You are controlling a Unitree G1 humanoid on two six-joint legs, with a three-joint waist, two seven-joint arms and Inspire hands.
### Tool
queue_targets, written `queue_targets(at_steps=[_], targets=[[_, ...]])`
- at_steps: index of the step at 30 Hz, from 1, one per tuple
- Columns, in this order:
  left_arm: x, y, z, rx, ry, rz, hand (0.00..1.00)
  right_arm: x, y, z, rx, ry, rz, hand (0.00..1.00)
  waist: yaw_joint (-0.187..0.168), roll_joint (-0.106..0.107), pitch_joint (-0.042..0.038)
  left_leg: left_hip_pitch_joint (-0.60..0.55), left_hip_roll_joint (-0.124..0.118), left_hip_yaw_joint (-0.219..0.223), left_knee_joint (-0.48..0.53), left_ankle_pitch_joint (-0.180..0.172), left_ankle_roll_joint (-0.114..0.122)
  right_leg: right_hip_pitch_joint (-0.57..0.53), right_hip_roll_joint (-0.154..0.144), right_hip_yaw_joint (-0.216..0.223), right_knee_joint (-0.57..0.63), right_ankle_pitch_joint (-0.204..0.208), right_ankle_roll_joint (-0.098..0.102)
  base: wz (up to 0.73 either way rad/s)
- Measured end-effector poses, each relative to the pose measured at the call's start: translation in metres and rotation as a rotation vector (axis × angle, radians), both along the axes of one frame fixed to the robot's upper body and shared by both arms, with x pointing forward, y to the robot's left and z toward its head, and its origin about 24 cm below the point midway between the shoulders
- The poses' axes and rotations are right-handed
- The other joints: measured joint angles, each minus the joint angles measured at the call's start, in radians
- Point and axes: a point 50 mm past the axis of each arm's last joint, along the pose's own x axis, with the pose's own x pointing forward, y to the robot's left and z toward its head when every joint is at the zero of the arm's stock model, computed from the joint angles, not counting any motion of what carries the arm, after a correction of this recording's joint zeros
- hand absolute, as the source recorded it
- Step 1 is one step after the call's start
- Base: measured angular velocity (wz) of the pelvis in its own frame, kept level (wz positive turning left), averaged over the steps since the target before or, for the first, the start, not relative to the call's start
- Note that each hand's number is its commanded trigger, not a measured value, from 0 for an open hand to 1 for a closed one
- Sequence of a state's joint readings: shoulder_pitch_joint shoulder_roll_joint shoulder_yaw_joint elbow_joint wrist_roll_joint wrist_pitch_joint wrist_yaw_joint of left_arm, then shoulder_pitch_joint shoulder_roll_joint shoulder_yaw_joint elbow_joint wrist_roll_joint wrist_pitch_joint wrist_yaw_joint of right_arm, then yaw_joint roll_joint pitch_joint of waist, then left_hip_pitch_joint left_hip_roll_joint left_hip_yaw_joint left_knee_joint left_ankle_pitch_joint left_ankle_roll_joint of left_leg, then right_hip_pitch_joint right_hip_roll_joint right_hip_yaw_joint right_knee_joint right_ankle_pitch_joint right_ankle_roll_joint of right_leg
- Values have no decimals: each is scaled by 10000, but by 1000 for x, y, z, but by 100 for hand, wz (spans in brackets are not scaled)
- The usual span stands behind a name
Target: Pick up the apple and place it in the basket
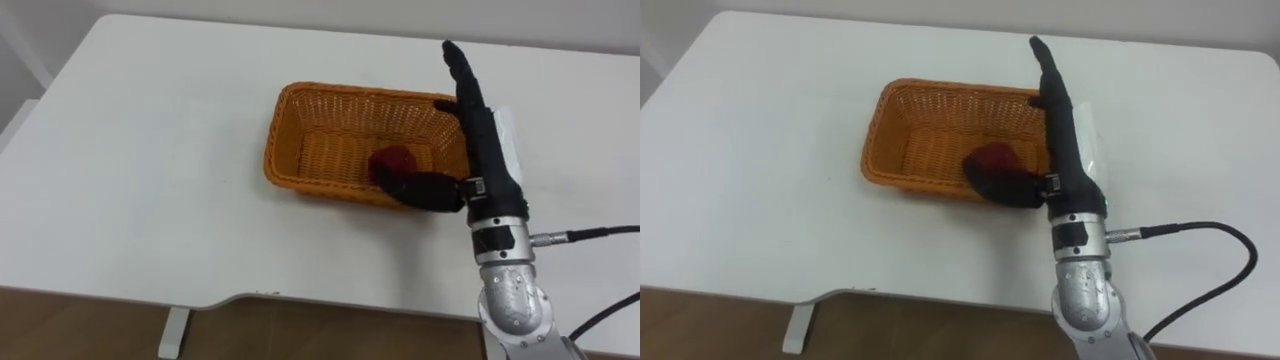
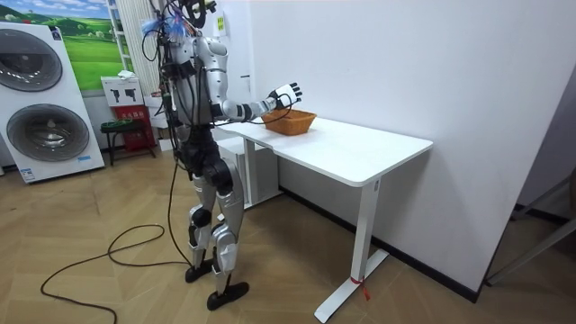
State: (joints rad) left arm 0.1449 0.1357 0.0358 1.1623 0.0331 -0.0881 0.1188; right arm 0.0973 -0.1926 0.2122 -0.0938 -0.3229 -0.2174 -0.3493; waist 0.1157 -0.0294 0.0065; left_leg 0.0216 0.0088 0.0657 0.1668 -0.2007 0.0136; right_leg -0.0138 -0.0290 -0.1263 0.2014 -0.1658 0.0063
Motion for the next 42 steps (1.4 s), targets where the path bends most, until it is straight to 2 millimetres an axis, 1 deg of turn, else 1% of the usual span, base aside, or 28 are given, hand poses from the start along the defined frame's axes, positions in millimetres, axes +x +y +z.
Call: queue_targets(at_steps=[5,9,11,12,14,15,17,18,20,21,22,23,24,25,26,28,29,30,32,33,34,35,37,38,40,41,42], targets=[[0,0,0,19,8,46,0,1,-6,-5,148,122,-492,0,-35,0,-29,-11,-16,-70,40,2,4,12,-31,-85,1,0,0,4],[-4,0,-1,17,135,76,0,2,-27,-3,533,-161,-1726,0,-70,6,-65,-27,-24,-133,62,4,5,38,-36,-138,1,0,0,4],[-7,0,-1,29,206,136,0,2,-43,0,1109,-394,-2608,0,-140,-30,-95,-10,-21,-128,54,8,4,43,-34,-134,1,0,0,0],[-8,1,-1,30,230,185,0,2,-48,1,1346,-416,-2847,0,-173,-40,-101,-1,-23,-143,54,10,6,59,-34,-137,1,0,0,3],[-16,3,-1,98,378,406,0,0,-70,-1,2307,-516,-4088,0,-374,-67,-106,65,-30,-168,91,11,7,150,-42,-161,-10,0,0,2],[-18,4,-1,117,407,486,0,-1,-77,-2,2554,-526,-4471,0,-422,-84,-112,63,-33,-166,108,11,8,166,-48,-177,-20,0,0,0],[-27,7,-1,224,671,653,0,-7,-102,-6,3638,-607,-6040,0,-631,-112,-97,55,-32,-165,133,10,7,185,-45,-177,-23,0,0,0],[-30,8,-1,277,737,673,0,-9,-108,-8,3863,-618,-6431,0,-720,-116,-92,42,-32,-166,135,10,7,190,-44,-183,-23,0,0,0],[-37,8,-1,386,978,777,0,-19,-132,-16,4685,-659,-8099,0,-940,-79,-66,-16,-29,-176,141,7,4,183,-44,-216,-58,0,0,0],[-38,9,-1,396,1027,788,0,-22,-138,-19,4888,-618,-8546,0,-1003,-79,-66,-21,-29,-182,143,7,4,185,-43,-224,-69,0,0,0],[-41,9,-1,405,1110,811,0,-29,-149,-26,5333,-548,-9405,0,-1110,-66,-61,-12,-27,-182,136,6,3,163,-42,-221,-54,0,0,0],[-42,9,-1,403,1161,821,0,-32,-154,-28,5590,-556,-9796,0,-1130,-48,-52,-6,-26,-163,125,6,3,142,-38,-197,-50,0,0,-6],[-45,9,-1,404,1279,840,0,-39,-163,-31,6060,-651,-10585,0,-1206,-5,-48,-18,-26,-143,115,6,3,86,-39,-175,-38,0,-1,-6],[-47,10,-1,419,1375,877,0,-45,-172,-34,6520,-743,-11399,0,-1384,15,-51,-28,-35,-144,111,9,5,71,-47,-166,-15,-3,2,-4],[-49,10,-1,435,1406,942,0,-49,-176,-37,6674,-731,-11790,0,-1443,14,-55,-28,-35,-135,110,9,5,78,-45,-150,-32,-4,3,0],[-50,17,1,565,1316,1400,0,-68,-195,-52,6832,-490,-13543,0,-1573,-1,-61,-20,-39,-120,107,8,6,166,-36,-131,-153,-6,7,0],[-50,18,2,604,1286,1490,0,-73,-198,-56,6820,-367,-13929,0,-1625,-3,-60,-23,-41,-123,105,8,6,165,-37,-132,-157,-7,9,0],[-49,21,3,689,1259,1637,0,-83,-203,-66,6785,0,-14628,0,-1682,-27,-56,-30,-48,-137,106,8,6,159,-39,-124,-157,-12,17,0],[-45,26,5,834,1122,1639,0,-101,-206,-90,6799,1200,-15795,0,-1704,-48,-71,-110,-48,-146,123,8,6,97,-37,-106,-166,-16,19,0],[-43,26,5,861,1059,1647,0,-105,-205,-96,6837,1547,-16006,0,-1706,-52,-68,-120,-48,-141,121,8,6,82,-36,-101,-164,-16,19,0],[-40,27,5,896,1001,1610,0,-112,-203,-107,6953,2221,-16360,0,-1701,-49,-73,-123,-49,-135,119,8,6,69,-36,-93,-165,-15,19,0],[-39,27,5,892,991,1614,0,-117,-202,-114,6881,2660,-16518,0,-1708,-49,-76,-130,-51,-136,120,8,6,76,-38,-103,-166,-15,19,0],[-36,25,5,830,922,1808,0,-134,-193,-138,6869,4217,-16864,0,-1660,-33,-98,-108,-52,-136,99,8,6,99,-38,-118,-170,-17,21,0],[-35,24,5,810,903,1814,0,-139,-191,-143,6899,4582,-16946,0,-1636,-24,-104,-104,-51,-136,98,8,6,102,-38,-120,-169,-17,21,0],[-33,22,5,762,838,1778,0,-154,-180,-161,7012,5858,-17178,0,-1604,6,-123,-91,-49,-134,113,8,6,107,-37,-112,-168,-17,21,0],[-34,22,5,758,887,1787,0,-161,-173,-169,6719,6586,-17054,0,-1605,13,-124,-77,-47,-144,144,8,6,157,-38,-119,-169,-17,20,0],[-34,22,5,757,915,1795,0,-163,-169,-173,6645,6951,-16938,0,-1598,6,-121,-56,-47,-145,151,8,6,183,-38,-119,-169,-17,19,0]])
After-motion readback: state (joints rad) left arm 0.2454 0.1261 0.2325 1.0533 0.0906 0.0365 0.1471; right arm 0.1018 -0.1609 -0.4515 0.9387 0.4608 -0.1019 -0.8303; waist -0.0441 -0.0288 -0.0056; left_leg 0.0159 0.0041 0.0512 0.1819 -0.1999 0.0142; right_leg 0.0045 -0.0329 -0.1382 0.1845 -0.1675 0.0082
